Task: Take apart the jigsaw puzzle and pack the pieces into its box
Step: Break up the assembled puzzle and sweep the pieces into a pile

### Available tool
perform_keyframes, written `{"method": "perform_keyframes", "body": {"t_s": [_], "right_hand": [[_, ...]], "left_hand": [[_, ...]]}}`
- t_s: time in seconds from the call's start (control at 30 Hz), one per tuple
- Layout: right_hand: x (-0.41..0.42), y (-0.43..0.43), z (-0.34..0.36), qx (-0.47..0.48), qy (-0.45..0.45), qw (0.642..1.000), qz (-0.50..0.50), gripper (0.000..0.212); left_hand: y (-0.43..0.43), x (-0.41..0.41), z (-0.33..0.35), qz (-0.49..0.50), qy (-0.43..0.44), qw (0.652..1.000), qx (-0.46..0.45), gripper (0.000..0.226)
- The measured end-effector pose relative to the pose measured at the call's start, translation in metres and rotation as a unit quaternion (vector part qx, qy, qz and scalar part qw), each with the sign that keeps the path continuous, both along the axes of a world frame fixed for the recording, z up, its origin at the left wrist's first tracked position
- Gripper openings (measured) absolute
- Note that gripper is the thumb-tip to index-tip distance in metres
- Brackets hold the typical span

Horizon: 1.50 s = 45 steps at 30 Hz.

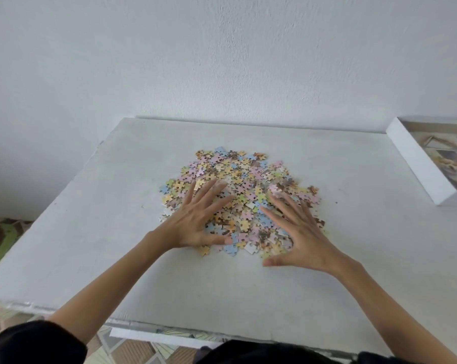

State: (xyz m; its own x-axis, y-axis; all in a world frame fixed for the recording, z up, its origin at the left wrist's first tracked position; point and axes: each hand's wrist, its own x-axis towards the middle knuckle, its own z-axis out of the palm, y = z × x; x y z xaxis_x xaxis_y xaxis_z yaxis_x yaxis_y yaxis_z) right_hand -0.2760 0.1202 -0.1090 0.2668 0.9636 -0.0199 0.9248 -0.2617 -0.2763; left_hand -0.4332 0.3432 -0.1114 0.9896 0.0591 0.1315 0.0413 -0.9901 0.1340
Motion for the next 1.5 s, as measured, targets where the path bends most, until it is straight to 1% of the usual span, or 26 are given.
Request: {"method": "perform_keyframes", "body": {"t_s": [0.07,0.13,0.27,0.4,0.5,0.57,0.67,0.77,0.83,0.9,1.03,1.1,1.2,1.33,1.4,1.5], "right_hand": [[-0.003,0.000,-0.004,-0.002,-0.036,0.999,-0.011,0.108],[-0.004,0.006,-0.007,0.024,-0.041,0.998,-0.038,0.103],[0.001,0.021,-0.004,0.040,-0.005,0.998,-0.051,0.097],[0.022,0.038,0.007,0.049,0.022,0.997,-0.059,0.101],[0.041,0.054,0.010,0.008,0.035,0.998,-0.047,0.109],[0.049,0.064,0.009,-0.031,0.031,0.999,-0.025,0.115],[0.051,0.072,0.009,-0.074,0.017,0.997,-0.003,0.119],[0.050,0.076,0.009,-0.089,0.002,0.996,0.003,0.122],[0.050,0.078,0.010,-0.070,-0.010,0.998,0.000,0.114],[0.048,0.077,0.010,-0.025,-0.019,0.999,-0.005,0.102],[0.041,0.076,0.004,0.099,0.016,0.995,-0.013,0.064],[0.041,0.078,0.004,0.120,0.021,0.992,-0.010,0.055],[0.043,0.081,0.004,0.123,0.022,0.992,-0.020,0.041],[0.042,0.083,0.003,0.164,0.041,0.985,-0.029,0.036],[0.043,0.083,0.005,0.185,0.063,0.980,-0.032,0.033],[0.045,0.084,0.008,0.187,0.088,0.978,-0.038,0.034]], "left_hand": [[-0.001,0.002,-0.005,0.000,-0.002,1.000,0.014,0.095],[-0.002,0.004,-0.005,0.012,-0.019,1.000,0.007,0.092],[0.001,0.010,-0.002,0.035,-0.043,0.998,-0.015,0.091],[0.021,0.015,0.008,0.086,-0.049,0.994,-0.051,0.096],[0.036,0.016,0.011,0.124,-0.005,0.988,-0.094,0.102],[0.040,0.017,0.008,0.129,0.029,0.986,-0.106,0.106],[0.039,0.018,0.002,0.104,0.053,0.990,-0.077,0.102],[0.041,0.017,0.001,0.086,0.048,0.993,-0.058,0.102],[0.040,0.017,0.001,0.079,0.031,0.995,-0.052,0.101],[0.038,0.018,0.000,0.074,0.008,0.996,-0.047,0.097],[0.035,0.020,0.000,0.066,-0.039,0.996,-0.048,0.086],[0.035,0.022,0.001,0.059,-0.052,0.996,-0.051,0.076],[0.036,0.029,0.002,0.043,-0.069,0.994,-0.066,0.064],[0.036,0.032,0.002,0.028,-0.100,0.993,-0.052,0.048],[0.035,0.032,0.003,0.028,-0.112,0.991,-0.065,0.041],[0.033,0.033,0.007,0.043,-0.110,0.988,-0.100,0.032]]}}
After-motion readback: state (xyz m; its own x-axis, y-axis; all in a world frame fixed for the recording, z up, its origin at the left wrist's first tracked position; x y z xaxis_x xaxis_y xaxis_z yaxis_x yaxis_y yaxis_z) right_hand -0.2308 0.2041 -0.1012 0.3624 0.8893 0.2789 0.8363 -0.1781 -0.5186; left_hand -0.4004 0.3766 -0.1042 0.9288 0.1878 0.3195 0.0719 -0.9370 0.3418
